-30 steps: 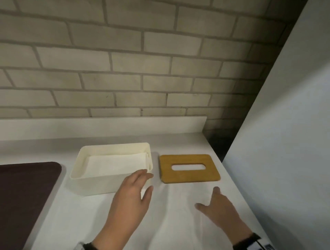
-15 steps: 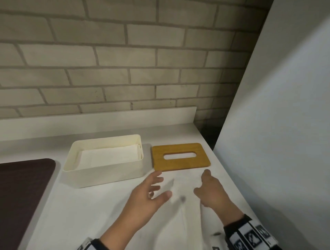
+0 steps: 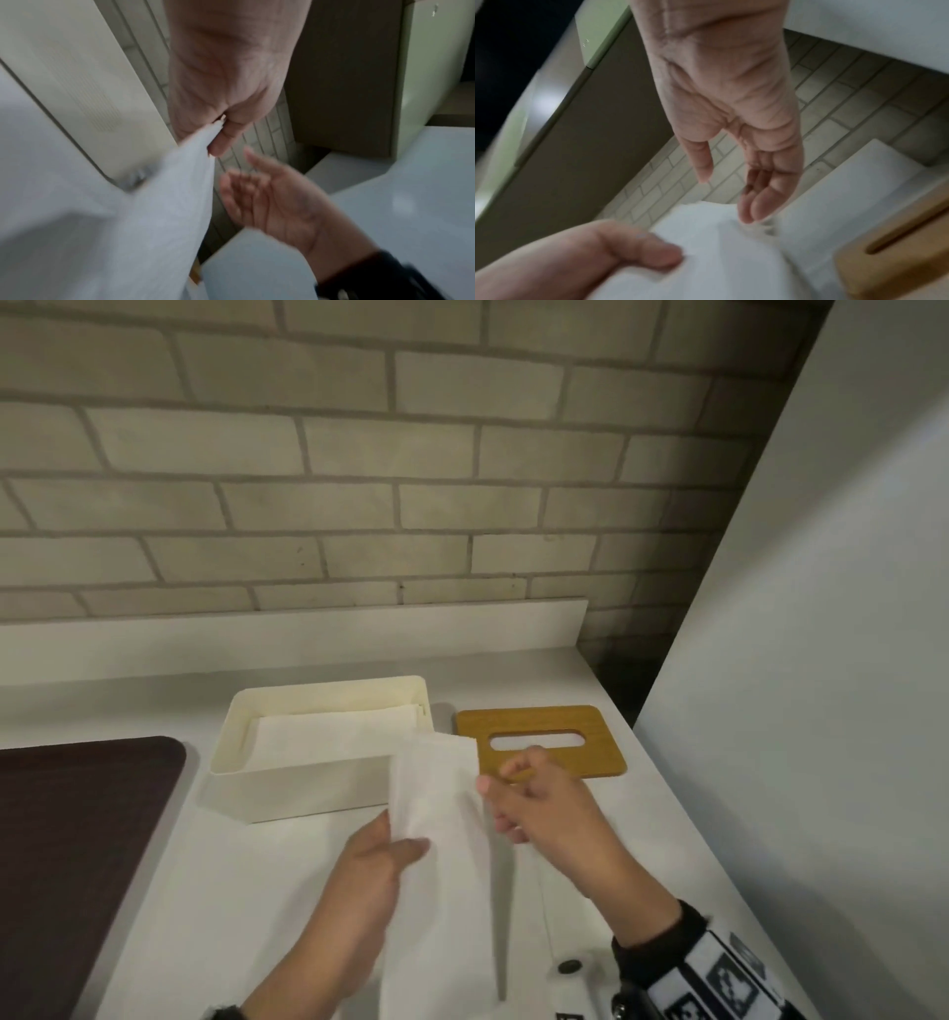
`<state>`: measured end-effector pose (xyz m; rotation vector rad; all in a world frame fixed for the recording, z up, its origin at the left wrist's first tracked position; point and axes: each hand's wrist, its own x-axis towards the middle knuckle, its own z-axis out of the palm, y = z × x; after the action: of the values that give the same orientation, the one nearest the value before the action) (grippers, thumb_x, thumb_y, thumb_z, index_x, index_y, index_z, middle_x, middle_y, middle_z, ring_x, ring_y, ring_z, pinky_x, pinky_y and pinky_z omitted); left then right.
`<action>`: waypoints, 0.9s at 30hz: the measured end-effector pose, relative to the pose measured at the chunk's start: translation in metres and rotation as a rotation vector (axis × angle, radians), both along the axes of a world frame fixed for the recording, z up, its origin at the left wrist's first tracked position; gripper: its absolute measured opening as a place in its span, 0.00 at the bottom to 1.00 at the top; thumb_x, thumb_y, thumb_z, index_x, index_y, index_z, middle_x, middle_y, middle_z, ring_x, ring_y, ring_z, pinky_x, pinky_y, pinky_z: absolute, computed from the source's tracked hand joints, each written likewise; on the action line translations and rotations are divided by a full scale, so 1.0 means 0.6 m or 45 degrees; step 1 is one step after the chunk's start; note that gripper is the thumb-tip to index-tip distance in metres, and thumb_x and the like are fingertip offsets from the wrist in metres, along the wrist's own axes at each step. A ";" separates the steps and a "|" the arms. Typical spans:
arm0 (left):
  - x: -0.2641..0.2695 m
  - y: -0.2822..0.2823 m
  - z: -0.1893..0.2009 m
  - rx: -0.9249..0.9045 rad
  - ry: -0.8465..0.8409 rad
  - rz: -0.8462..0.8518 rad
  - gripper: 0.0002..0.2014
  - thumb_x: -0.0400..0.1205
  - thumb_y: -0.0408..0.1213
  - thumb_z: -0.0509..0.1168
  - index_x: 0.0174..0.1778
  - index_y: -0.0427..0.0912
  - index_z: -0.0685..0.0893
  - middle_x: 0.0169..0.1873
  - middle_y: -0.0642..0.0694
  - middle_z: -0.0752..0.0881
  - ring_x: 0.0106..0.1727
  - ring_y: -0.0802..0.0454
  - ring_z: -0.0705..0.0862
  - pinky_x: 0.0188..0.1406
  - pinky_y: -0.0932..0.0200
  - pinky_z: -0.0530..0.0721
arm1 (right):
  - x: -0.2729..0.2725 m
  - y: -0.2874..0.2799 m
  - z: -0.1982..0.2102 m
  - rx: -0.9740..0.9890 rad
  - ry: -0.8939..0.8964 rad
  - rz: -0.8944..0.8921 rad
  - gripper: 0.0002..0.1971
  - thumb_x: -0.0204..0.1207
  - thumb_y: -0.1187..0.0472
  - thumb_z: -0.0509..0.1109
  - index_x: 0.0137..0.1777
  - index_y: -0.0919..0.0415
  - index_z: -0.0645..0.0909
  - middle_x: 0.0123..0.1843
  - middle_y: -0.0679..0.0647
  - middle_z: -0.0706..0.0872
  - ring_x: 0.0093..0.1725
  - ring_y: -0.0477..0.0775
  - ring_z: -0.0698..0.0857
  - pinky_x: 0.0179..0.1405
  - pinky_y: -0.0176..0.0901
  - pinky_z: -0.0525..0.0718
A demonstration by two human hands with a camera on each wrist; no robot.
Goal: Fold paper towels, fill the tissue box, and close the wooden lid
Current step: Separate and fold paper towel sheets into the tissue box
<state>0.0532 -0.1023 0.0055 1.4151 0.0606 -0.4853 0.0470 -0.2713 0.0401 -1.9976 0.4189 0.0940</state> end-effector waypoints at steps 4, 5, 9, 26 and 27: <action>0.007 0.079 -0.003 -0.098 0.083 0.261 0.11 0.82 0.37 0.63 0.56 0.40 0.86 0.46 0.38 0.92 0.49 0.38 0.88 0.46 0.49 0.82 | -0.010 -0.029 -0.060 -0.525 0.464 0.118 0.32 0.73 0.47 0.73 0.70 0.63 0.66 0.62 0.55 0.78 0.56 0.53 0.81 0.52 0.41 0.80; 0.009 0.095 -0.003 -0.108 0.092 0.309 0.11 0.82 0.39 0.64 0.56 0.40 0.86 0.47 0.38 0.91 0.51 0.38 0.87 0.50 0.47 0.81 | -0.015 -0.026 -0.075 -0.600 0.526 0.158 0.36 0.72 0.47 0.74 0.73 0.64 0.62 0.67 0.57 0.76 0.62 0.54 0.79 0.56 0.41 0.79; 0.011 0.126 -0.006 -0.143 0.095 0.393 0.12 0.82 0.38 0.63 0.57 0.39 0.85 0.48 0.37 0.91 0.53 0.36 0.87 0.53 0.43 0.82 | -0.020 0.001 -0.105 -0.715 0.564 0.139 0.48 0.68 0.53 0.78 0.78 0.60 0.48 0.74 0.62 0.66 0.70 0.58 0.75 0.62 0.43 0.78; 0.005 0.109 0.001 -0.349 0.159 0.289 0.18 0.80 0.44 0.62 0.61 0.40 0.85 0.54 0.39 0.90 0.57 0.39 0.88 0.61 0.42 0.80 | -0.070 -0.032 0.100 0.475 -0.028 0.625 0.14 0.66 0.61 0.78 0.51 0.63 0.90 0.54 0.58 0.91 0.55 0.58 0.89 0.55 0.41 0.85; 0.005 0.098 0.006 -0.343 0.166 0.258 0.20 0.78 0.46 0.63 0.61 0.38 0.86 0.55 0.39 0.90 0.57 0.39 0.88 0.63 0.42 0.79 | -0.065 -0.030 0.113 0.510 -0.095 0.615 0.16 0.64 0.60 0.78 0.52 0.64 0.89 0.55 0.61 0.90 0.56 0.63 0.88 0.57 0.46 0.85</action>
<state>0.0561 -0.0434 0.0090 1.0996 0.2334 -0.4008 0.0080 -0.2894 0.1079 -1.6596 -0.1333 0.3742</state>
